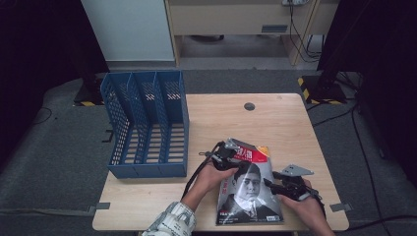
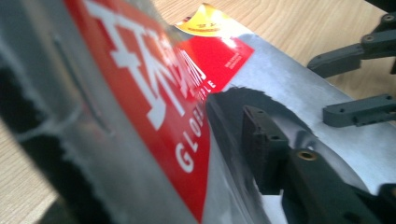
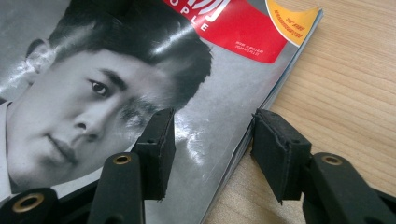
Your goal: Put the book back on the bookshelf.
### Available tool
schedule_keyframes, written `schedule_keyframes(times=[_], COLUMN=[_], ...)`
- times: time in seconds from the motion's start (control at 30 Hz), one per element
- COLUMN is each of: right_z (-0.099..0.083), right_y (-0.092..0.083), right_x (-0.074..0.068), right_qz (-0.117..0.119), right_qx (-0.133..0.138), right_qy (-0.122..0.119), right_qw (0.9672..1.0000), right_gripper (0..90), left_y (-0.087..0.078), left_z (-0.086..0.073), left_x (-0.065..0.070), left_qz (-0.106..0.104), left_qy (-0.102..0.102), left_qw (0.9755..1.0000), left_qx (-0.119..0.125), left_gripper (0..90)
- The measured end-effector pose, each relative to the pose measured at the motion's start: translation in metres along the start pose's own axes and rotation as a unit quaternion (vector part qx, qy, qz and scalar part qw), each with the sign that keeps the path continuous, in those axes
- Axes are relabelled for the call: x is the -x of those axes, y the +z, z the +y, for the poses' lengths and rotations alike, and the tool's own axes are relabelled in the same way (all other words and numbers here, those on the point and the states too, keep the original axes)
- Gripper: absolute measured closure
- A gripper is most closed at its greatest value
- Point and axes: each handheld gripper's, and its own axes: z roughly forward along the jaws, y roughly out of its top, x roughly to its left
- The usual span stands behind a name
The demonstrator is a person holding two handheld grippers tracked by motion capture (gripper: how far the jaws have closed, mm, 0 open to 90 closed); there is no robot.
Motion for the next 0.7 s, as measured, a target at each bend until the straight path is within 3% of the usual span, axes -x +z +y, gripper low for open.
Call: schedule_keyframes(times=[0.07, 0.13, 0.27, 0.33, 0.57, 0.7], right_z=[0.0, 0.0, 0.0, 0.0, 0.002, 0.003], right_y=[0.0, 0.0, 0.0, 0.0, -0.001, -0.009], right_x=[-0.001, -0.002, -0.002, -0.003, -0.001, 0.008], right_qz=[-0.003, -0.008, -0.01, -0.012, -0.016, -0.025], right_qx=[0.0, 0.002, 0.002, 0.001, -0.003, 0.011], right_qy=[-0.004, -0.009, -0.007, -0.006, -0.002, 0.02], right_qw=[1.0, 0.9999, 0.9999, 0.9999, 0.9999, 0.9994], right_gripper=[49.2, 48.8, 47.6, 47.1, 45.6, 45.7], left_y=[-0.003, -0.005, -0.006, -0.007, -0.011, -0.015], left_z=[0.001, 0.002, 0.002, 0.003, 0.004, 0.008], left_x=[0.001, 0.002, 0.004, 0.003, 0.006, 0.008], left_qz=[-0.01, -0.005, -0.001, -0.005, -0.011, -0.015], left_qy=[-0.004, 0.001, -0.009, -0.02, -0.021, -0.025], left_qw=[0.9999, 1.0, 0.9999, 0.9997, 0.9993, 0.999], left_qx=[-0.001, -0.001, 0.005, 0.016, 0.028, 0.035], left_gripper=[69.9, 71.9, 78.8, 80.0, 81.7, 82.4])
